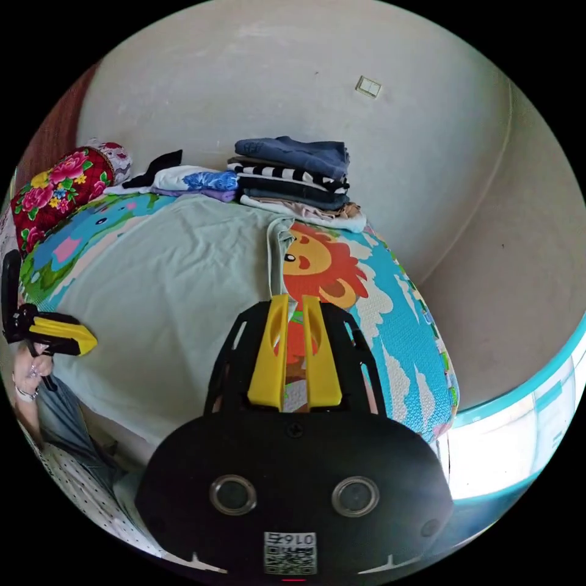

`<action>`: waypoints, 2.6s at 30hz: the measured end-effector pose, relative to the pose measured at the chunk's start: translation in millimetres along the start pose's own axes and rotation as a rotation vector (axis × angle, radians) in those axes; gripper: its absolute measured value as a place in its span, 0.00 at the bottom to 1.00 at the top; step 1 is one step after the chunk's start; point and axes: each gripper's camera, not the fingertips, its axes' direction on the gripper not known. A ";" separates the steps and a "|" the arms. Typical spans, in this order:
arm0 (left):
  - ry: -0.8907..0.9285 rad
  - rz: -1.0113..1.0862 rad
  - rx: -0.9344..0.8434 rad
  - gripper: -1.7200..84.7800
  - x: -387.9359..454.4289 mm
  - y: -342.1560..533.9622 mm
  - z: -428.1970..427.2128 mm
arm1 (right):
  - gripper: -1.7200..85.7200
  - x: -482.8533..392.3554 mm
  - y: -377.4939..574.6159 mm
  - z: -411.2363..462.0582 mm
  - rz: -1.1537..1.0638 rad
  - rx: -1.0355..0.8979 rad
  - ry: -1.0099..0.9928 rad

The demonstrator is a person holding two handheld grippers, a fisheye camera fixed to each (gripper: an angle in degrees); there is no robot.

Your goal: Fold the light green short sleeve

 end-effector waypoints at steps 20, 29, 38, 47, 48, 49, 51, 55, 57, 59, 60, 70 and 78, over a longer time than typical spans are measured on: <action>0.050 -0.018 0.016 0.01 0.7 -7.3 -9.3 | 0.02 8.7 -66.5 280.5 0.017 -0.195 -0.139; 0.053 -0.022 0.032 0.01 5.8 -8.8 -11.3 | 0.03 33.2 -99.6 430.9 0.099 -0.324 -0.259; 0.079 -0.031 0.035 0.01 9.5 -12.6 -13.1 | 0.02 53.5 -65.3 513.6 0.126 -0.369 -0.135; 0.097 -0.006 0.035 0.01 30.1 -18.4 -21.7 | 0.09 71.1 -52.8 559.5 0.191 -0.327 -0.315; 0.117 0.010 0.044 0.01 34.3 -19.0 -24.8 | 0.09 72.2 -52.0 564.5 0.200 -0.333 -0.322; 0.124 0.017 0.048 0.01 36.3 -19.3 -26.5 | 0.07 74.9 -49.6 575.5 0.219 -0.356 -0.345; 0.127 0.034 0.066 0.01 43.4 -19.8 -33.9 | 0.05 77.6 -45.4 592.1 0.229 -0.406 -0.352; 0.123 0.048 0.087 0.01 49.0 -20.7 -42.5 | 0.02 91.3 -39.0 596.0 0.240 -0.358 -0.303; 0.133 0.046 0.095 0.01 49.9 -22.3 -45.0 | 0.02 100.5 -38.2 595.0 0.256 -0.343 -0.305; 0.138 0.045 0.098 0.01 50.8 -23.3 -45.3 | 0.02 110.1 -37.7 598.0 0.272 -0.357 -0.318; 0.140 0.046 0.097 0.01 51.8 -23.7 -45.1 | 0.02 111.7 -37.7 599.5 0.275 -0.366 -0.326; 0.134 0.049 0.084 0.01 57.3 -24.1 -47.3 | 0.03 120.0 -43.5 602.6 0.290 -0.431 -0.378; 0.136 0.036 0.087 0.01 54.3 -24.5 -51.5 | 0.02 132.1 -66.0 553.4 0.269 -0.385 -0.325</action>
